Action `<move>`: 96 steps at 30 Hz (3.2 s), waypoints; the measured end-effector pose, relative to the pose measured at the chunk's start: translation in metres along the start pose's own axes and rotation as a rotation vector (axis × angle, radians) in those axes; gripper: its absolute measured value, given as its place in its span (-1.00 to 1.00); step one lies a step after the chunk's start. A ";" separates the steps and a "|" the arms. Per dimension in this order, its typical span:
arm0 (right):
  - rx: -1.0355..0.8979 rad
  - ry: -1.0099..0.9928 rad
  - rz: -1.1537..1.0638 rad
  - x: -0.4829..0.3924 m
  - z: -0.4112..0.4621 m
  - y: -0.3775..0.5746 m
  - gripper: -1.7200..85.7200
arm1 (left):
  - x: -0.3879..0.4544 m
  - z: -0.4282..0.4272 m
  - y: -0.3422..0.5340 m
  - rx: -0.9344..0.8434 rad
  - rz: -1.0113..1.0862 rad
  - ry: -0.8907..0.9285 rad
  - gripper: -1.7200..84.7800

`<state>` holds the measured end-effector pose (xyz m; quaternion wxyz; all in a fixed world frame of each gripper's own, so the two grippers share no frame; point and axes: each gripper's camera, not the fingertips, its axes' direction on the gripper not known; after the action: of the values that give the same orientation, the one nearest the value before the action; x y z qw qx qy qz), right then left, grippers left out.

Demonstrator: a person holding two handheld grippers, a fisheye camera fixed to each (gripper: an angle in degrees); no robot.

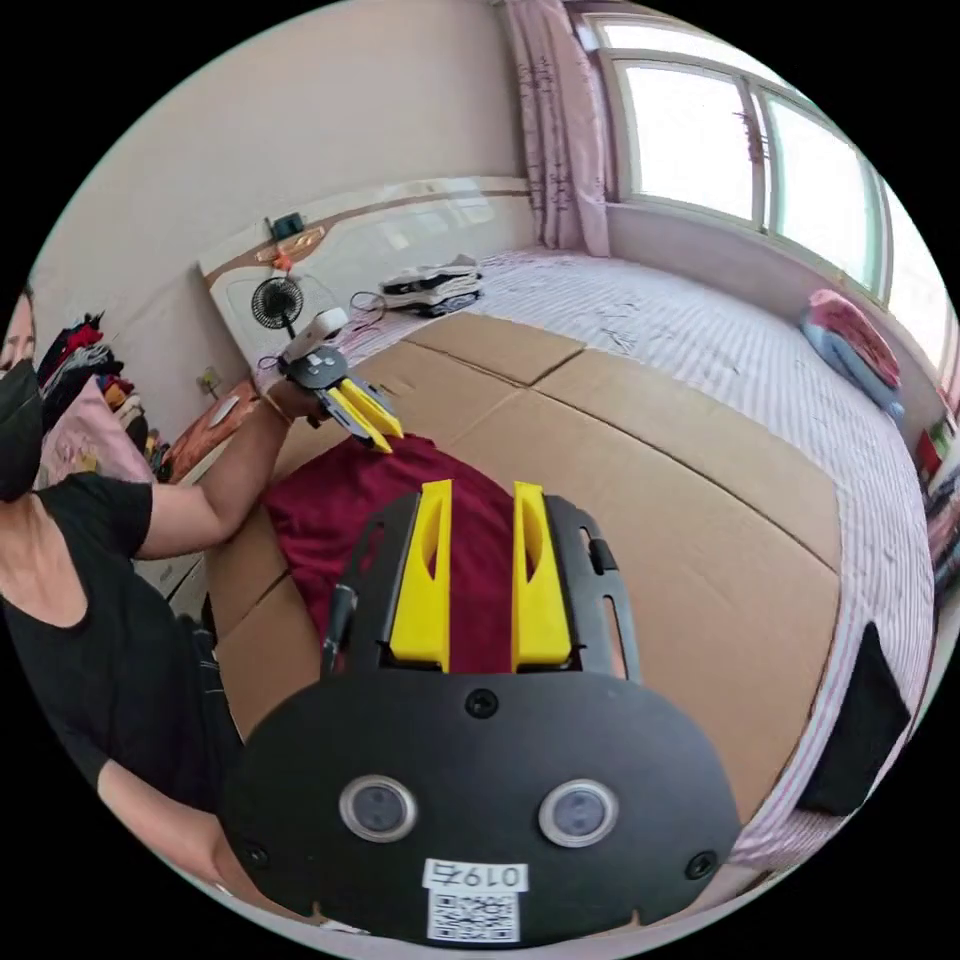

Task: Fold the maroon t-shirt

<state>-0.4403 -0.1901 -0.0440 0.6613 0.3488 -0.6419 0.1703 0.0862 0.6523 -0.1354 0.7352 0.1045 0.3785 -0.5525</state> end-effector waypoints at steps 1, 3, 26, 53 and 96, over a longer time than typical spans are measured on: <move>-0.032 -0.038 -0.045 -0.004 0.029 -0.025 -0.75 | -0.001 0.001 -0.001 -0.002 -0.001 -0.003 -0.84; -0.115 -0.080 -0.085 -0.006 0.080 -0.058 -0.76 | -0.005 0.003 -0.004 0.003 -0.010 -0.003 -0.87; -0.430 -0.214 -0.302 -0.022 0.390 -0.157 -0.94 | -0.041 0.005 -0.020 0.025 -0.018 0.020 -0.93; -0.353 -0.057 -0.083 0.116 0.272 -0.112 -0.87 | -0.080 0.005 -0.012 0.034 -0.076 0.042 -0.91; -0.333 -0.122 0.131 0.247 -0.018 -0.020 -0.98 | -0.091 0.003 0.006 0.058 -0.111 0.036 -0.93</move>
<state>-0.3845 -0.2468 0.1911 0.6571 0.2015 -0.7216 0.0829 0.0838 0.7197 -0.0734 0.6933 0.1144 0.3809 -0.6011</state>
